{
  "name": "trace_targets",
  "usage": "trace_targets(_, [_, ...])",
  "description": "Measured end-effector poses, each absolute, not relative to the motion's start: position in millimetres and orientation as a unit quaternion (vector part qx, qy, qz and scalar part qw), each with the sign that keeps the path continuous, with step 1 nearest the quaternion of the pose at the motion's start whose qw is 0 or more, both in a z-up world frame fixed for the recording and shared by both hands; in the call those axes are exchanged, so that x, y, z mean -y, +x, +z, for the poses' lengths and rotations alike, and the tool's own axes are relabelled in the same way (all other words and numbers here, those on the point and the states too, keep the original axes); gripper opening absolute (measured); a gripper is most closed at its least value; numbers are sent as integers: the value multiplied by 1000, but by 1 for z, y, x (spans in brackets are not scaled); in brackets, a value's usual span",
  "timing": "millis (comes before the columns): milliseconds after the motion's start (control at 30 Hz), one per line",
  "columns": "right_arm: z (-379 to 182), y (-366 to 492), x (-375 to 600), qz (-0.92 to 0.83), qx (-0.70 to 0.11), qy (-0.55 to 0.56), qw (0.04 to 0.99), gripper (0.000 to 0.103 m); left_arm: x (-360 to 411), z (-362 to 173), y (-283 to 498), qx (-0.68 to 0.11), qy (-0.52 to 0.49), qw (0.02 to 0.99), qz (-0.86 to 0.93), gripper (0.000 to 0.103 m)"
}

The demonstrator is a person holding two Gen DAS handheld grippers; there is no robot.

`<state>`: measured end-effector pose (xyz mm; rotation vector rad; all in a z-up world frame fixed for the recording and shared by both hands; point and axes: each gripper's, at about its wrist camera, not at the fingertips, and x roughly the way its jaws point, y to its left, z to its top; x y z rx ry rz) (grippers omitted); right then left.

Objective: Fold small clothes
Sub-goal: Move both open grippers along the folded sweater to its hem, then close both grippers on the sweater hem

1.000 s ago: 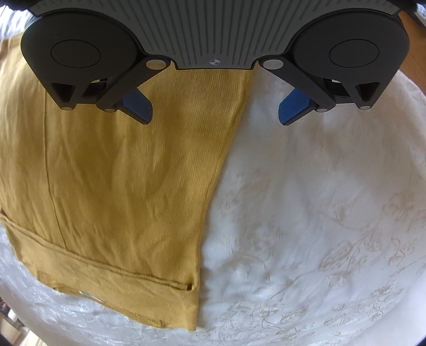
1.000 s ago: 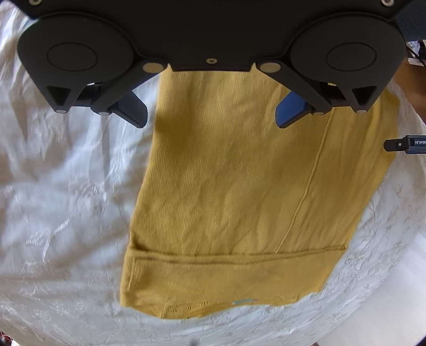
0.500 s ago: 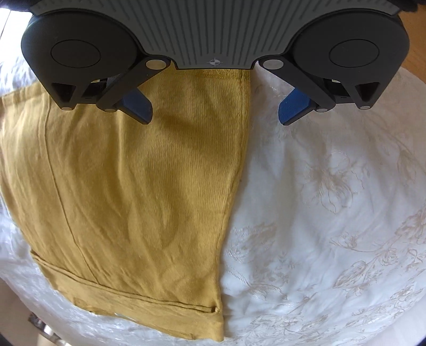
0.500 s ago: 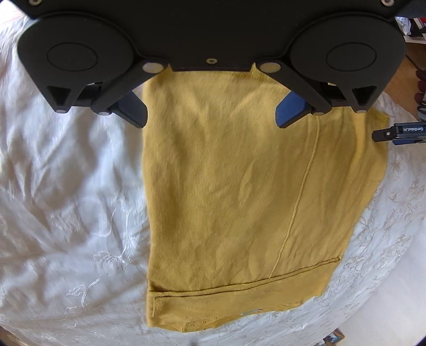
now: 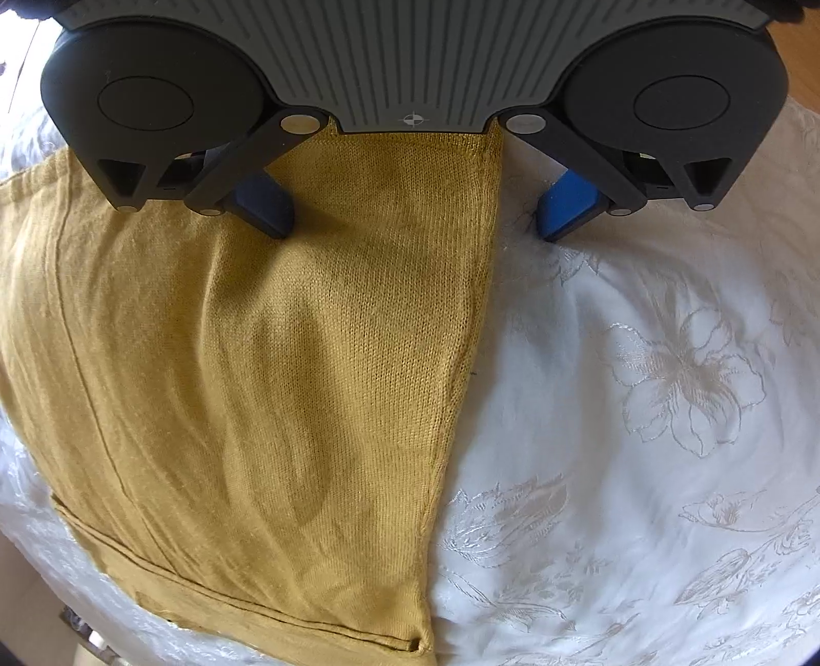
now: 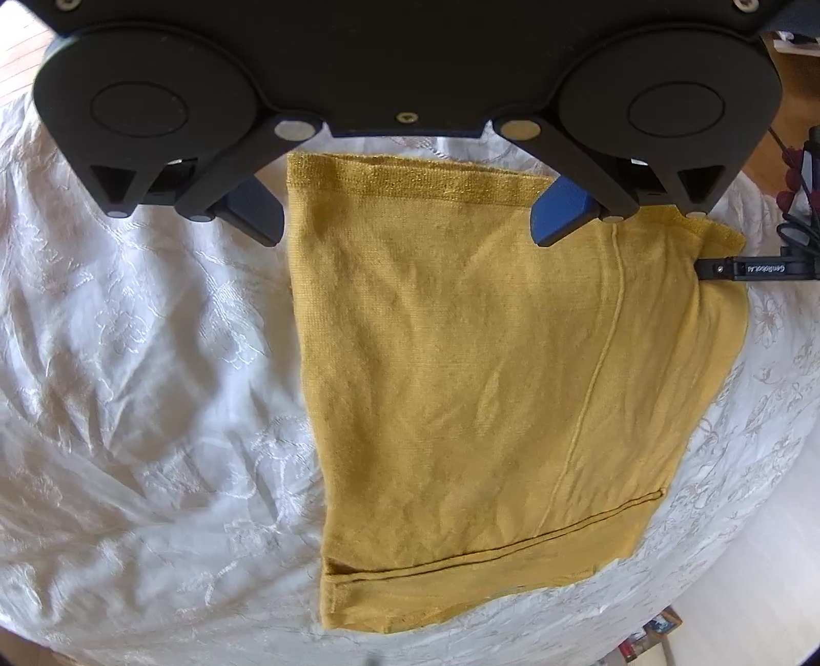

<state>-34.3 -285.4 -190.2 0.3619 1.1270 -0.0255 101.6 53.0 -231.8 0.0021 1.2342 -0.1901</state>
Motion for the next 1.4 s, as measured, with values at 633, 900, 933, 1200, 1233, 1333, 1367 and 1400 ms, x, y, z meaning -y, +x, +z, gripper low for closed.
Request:
trace_targets(633, [-243, -16, 310, -29, -532, 293, 794, 103, -58, -232, 93, -571, 0, 816, -88, 103])
trace_targets(900, [-241, -27, 303, -3, -533, 243, 810, 103, -49, -233, 90, -573, 7, 816, -78, 103])
trace_targets(933, [-240, -25, 300, 0, -540, 228, 810, 103, -49, -232, 92, -577, 6, 813, -79, 103])
trace_targets(1200, [-236, -21, 307, 45, -565, 224, 793, 101, -56, -221, 87, -557, 3, 824, -102, 70])
trace_targets(1233, [-235, -22, 309, 50, -564, 224, 793, 96, -57, -219, 83, -552, 0, 827, -106, 61])
trace_targets(1333, [-231, -27, 317, 57, -564, 228, 791, 55, -62, -214, 74, -546, -7, 831, -111, 34])
trace_targets(1367, [-230, -27, 321, 62, -567, 236, 787, 35, -63, -213, 73, -546, -7, 830, -112, 29])
trace_targets(1400, [-230, -29, 324, 68, -567, 245, 783, 18, -64, -211, 72, -547, -8, 829, -113, 21])
